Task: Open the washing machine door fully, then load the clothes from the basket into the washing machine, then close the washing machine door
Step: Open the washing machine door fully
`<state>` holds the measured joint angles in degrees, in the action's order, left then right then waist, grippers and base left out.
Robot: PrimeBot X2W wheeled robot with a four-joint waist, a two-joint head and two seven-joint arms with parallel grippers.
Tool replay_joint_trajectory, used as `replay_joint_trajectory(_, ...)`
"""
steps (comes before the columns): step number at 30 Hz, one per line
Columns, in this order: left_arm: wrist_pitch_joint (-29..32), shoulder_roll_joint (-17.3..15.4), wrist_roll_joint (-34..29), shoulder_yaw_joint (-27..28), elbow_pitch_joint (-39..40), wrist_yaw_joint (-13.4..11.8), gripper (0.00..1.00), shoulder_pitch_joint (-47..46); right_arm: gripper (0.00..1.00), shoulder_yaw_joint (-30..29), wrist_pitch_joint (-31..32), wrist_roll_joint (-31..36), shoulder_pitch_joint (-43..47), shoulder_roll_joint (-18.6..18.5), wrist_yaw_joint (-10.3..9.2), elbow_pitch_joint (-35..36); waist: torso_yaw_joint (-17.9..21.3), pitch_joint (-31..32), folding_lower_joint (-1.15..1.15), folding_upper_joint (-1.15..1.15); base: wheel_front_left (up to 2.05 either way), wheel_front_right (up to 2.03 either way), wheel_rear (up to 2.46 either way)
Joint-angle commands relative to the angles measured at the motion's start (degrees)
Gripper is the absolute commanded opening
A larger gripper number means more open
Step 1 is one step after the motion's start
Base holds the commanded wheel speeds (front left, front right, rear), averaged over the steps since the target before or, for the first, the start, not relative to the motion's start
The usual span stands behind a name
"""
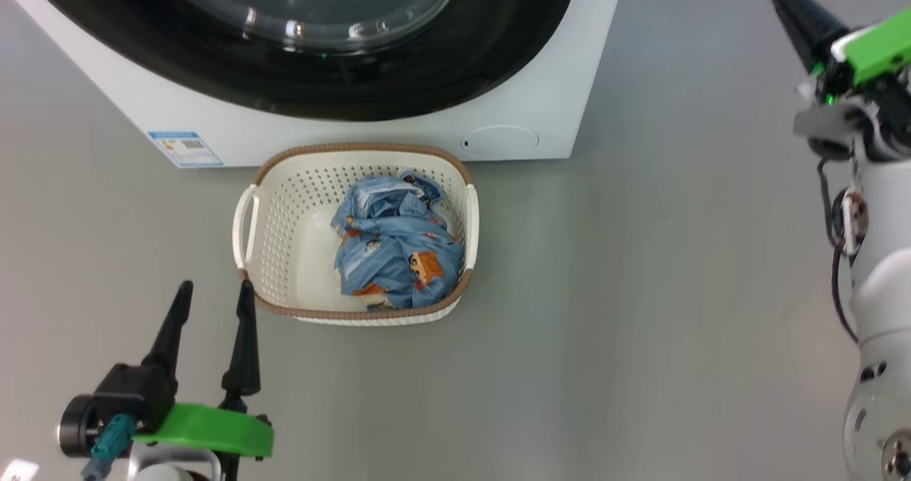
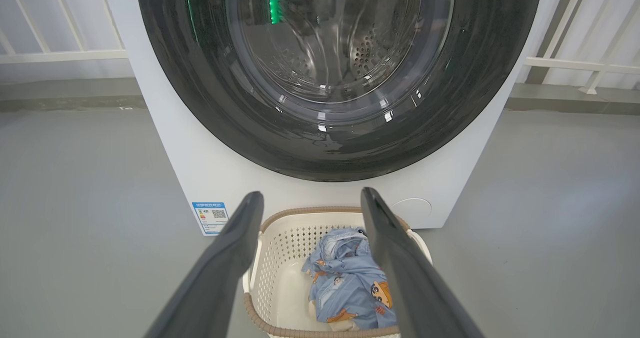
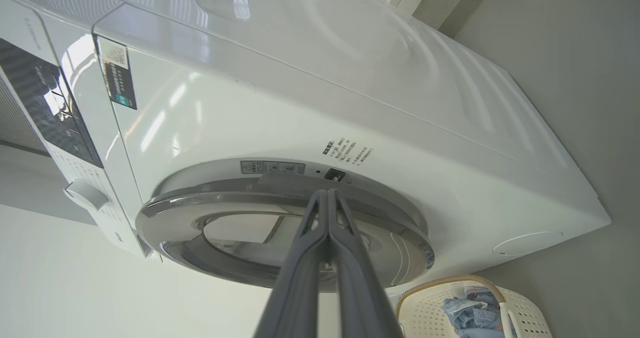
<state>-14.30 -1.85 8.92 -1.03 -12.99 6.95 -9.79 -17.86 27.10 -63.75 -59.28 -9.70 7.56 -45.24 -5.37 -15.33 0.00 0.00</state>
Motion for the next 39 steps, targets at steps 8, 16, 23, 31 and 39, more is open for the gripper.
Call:
replay_joint_trajectory(8,-0.7,-1.0,2.2,-0.7,2.4,-1.1,1.0,-3.9,0.0,-1.7,4.7,4.2,-11.5,-0.2,-0.08,-2.7,-1.8,-5.1,0.0,0.0,0.0,0.0,0.0)
replay_joint_trajectory(16,-0.7,-1.0,4.1,-2.9,3.3,-1.8,1.0,-6.5,0.0,-3.0,8.0,9.3,-18.6,0.3,-0.08,-5.6,-3.5,-9.0,0.0,0.0,0.0,0.0,0.0)
replay_joint_trajectory(23,-0.7,-1.0,5.5,-4.6,3.5,-2.2,1.0,-8.2,0.0,-4.5,10.2,11.9,-23.0,3.2,-0.08,-5.2,-5.2,-11.1,0.0,0.0,0.0,0.0,0.0)
replay_joint_trajectory(31,-0.7,-1.0,6.8,-6.4,3.1,-2.6,1.0,-8.9,0.0,-6.0,9.7,15.6,-26.6,4.9,-0.08,-5.5,-6.4,-12.3,0.0,0.0,0.0,0.0,0.0)
replay_joint_trajectory(39,-0.7,-1.0,7.4,-6.9,3.0,-2.8,1.0,-9.2,0.0,-8.2,9.4,18.8,-28.8,5.3,-0.08,-5.9,-7.3,-13.2,0.0,0.0,0.0,0.0,0.0)
